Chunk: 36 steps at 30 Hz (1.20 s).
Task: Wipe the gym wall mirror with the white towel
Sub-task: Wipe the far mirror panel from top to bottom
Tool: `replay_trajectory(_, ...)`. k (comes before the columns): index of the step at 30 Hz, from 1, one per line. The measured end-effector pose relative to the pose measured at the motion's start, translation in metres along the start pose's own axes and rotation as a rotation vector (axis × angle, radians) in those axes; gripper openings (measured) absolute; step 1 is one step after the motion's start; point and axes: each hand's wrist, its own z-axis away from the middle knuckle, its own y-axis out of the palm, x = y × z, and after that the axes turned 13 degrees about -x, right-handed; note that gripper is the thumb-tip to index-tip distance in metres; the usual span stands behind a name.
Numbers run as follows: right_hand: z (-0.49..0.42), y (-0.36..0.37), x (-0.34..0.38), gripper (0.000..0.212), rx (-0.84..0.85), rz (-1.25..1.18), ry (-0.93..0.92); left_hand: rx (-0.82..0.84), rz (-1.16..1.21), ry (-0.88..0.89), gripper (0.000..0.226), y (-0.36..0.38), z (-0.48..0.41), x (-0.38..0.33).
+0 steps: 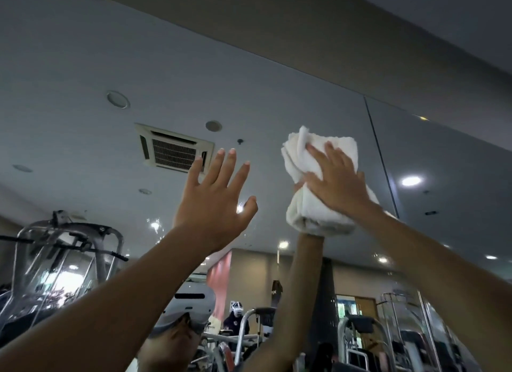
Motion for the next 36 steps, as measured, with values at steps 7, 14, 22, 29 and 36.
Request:
replay_trajectory(7,-0.003,0.013,0.072,0.063,-0.099,0.038,-0.095,-0.008,0.024,0.024,0.084,0.0,-0.001,0.002)
replay_trajectory(14,0.026,0.012,-0.001,0.068,-0.149,-0.066,-0.337,-0.021,0.012,0.003,0.087,0.001,0.001,-0.001)
replay_trajectory(22,-0.013,0.021,0.092,0.058,-0.194,0.003,-0.026,-0.05,0.042,0.002,0.081,-0.002,0.004,-0.002)
replay_trajectory(29,0.052,0.011,0.021,0.062,-0.143,-0.198,-0.447,-0.043,0.11,0.0,0.087,-0.008,0.021,-0.002)
replay_trajectory(36,-0.017,0.023,0.055,0.06,-0.265,-0.072,0.161,-0.054,0.122,0.01,0.075,-0.01,0.037,0.001)
